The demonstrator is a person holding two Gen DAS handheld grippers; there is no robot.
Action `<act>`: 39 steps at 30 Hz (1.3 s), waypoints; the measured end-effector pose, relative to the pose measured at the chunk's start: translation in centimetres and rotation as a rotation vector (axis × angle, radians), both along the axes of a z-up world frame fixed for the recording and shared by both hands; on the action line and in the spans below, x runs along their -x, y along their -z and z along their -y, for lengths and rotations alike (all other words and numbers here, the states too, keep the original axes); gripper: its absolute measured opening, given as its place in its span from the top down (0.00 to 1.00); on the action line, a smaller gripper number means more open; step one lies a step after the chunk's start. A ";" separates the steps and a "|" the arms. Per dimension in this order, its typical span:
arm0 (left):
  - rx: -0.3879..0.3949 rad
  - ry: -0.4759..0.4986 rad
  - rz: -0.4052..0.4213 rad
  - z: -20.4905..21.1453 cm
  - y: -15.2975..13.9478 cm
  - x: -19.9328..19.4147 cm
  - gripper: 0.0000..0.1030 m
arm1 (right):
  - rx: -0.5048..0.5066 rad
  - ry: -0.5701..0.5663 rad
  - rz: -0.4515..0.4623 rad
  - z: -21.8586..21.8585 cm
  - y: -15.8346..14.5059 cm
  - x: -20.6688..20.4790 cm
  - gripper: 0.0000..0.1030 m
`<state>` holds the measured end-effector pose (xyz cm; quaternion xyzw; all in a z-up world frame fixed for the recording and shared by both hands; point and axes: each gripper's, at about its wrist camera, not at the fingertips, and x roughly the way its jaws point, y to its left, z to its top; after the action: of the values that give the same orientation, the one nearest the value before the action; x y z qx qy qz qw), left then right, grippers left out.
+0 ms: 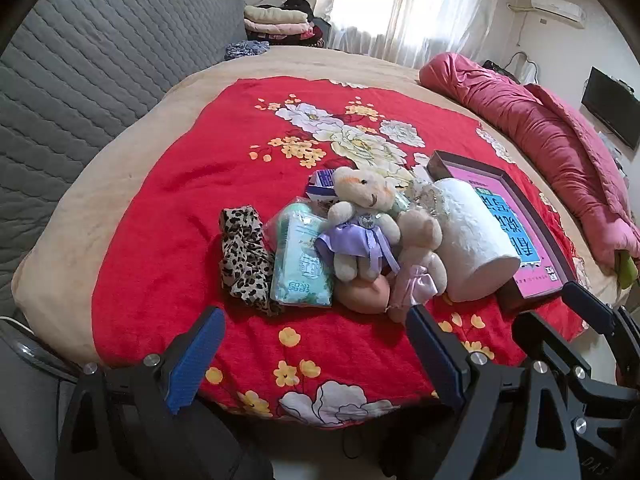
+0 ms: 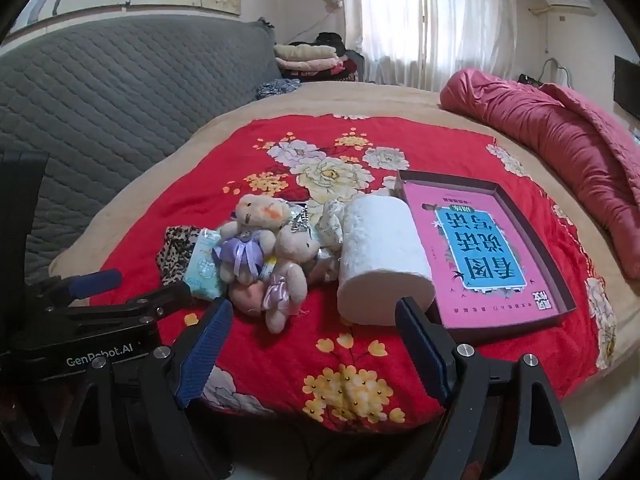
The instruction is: Organize soft objects
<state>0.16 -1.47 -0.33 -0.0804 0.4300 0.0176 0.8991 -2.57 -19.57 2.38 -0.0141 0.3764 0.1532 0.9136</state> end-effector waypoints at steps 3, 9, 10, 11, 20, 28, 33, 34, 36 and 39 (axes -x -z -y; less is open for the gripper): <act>-0.006 -0.002 0.003 0.0 -0.2 0.0 0.11 | -0.003 -0.001 0.001 -0.1 -0.1 0.1 0.18; -0.010 -0.002 0.003 -0.1 -0.2 0.0 0.11 | -0.006 -0.001 0.000 0.0 -0.2 0.1 0.18; -0.015 -0.001 0.002 -0.1 -0.3 0.1 0.11 | -0.007 0.000 0.001 0.1 -0.2 0.1 0.18; -0.018 0.001 0.002 0.0 -0.3 0.1 0.11 | -0.009 0.002 0.002 0.1 -0.2 0.1 0.18; -0.028 0.006 0.007 0.5 -0.4 0.1 0.11 | -0.016 0.005 0.009 0.4 -0.6 0.2 0.18; -0.026 0.002 0.010 0.6 -0.6 0.2 0.11 | -0.018 0.005 0.007 0.5 -0.5 0.2 0.18; -0.026 0.002 0.011 0.7 -0.6 0.2 0.11 | -0.019 0.003 0.006 0.5 -0.5 0.2 0.18; -0.027 0.003 0.010 0.6 -0.6 0.2 0.11 | -0.020 0.003 0.005 0.5 -0.5 0.2 0.18; -0.026 0.003 0.010 0.6 -0.6 0.2 0.11 | -0.020 0.003 0.005 0.5 -0.5 0.2 0.18; -0.026 0.002 0.011 0.6 -0.7 0.2 0.11 | -0.020 0.002 0.004 0.5 -0.4 0.2 0.18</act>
<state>-0.03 -2.10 0.33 -0.0685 0.4248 0.0219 0.9024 -2.80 -20.03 2.81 -0.0047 0.3732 0.1560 0.9145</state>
